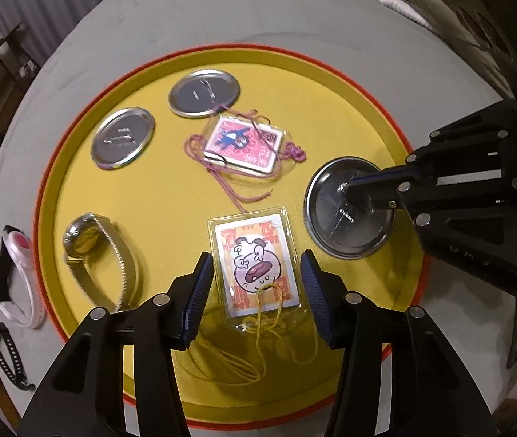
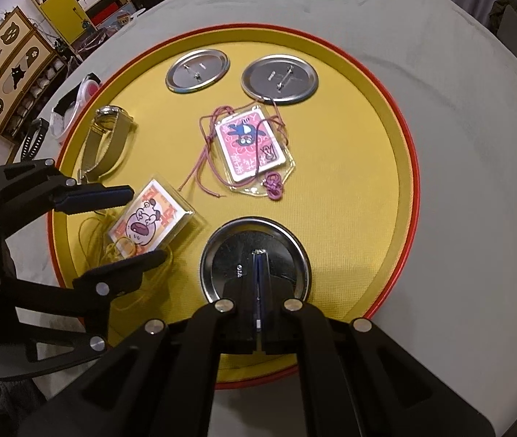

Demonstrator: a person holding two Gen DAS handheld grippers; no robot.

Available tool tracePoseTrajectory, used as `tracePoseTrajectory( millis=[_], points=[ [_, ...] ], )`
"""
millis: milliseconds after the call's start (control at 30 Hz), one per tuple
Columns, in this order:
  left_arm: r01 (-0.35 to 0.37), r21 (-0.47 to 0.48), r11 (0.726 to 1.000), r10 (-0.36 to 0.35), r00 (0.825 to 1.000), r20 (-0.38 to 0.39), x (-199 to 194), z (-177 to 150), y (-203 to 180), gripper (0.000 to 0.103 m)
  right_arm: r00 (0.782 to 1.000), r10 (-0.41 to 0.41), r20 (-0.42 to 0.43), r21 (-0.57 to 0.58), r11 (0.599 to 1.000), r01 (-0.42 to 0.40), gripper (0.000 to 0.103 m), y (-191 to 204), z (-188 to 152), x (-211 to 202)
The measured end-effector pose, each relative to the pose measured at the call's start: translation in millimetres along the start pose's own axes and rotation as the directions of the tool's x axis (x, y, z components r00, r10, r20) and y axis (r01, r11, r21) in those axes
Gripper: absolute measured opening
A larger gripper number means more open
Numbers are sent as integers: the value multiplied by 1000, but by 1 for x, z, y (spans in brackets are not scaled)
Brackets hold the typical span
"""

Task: Organize jewelry
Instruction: 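Hold the silver button badge with the right tool while the left tool reaches the pig card badge, then close the left tool on the pig card badge while the right tool holds the silver badge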

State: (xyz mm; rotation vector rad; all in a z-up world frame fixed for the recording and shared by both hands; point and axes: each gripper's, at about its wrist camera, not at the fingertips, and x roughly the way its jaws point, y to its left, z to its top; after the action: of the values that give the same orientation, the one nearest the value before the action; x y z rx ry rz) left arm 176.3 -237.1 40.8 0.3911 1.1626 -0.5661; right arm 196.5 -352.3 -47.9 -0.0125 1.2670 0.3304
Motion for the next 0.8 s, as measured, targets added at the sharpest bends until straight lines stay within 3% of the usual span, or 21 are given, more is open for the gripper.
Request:
tracePoseTrajectory(
  millis=[800],
  points=[
    [-13,-34,999,16,997,73,-46,2,16,48,997,-28,78,-23,999,30,1,23,10,-35]
  ],
)
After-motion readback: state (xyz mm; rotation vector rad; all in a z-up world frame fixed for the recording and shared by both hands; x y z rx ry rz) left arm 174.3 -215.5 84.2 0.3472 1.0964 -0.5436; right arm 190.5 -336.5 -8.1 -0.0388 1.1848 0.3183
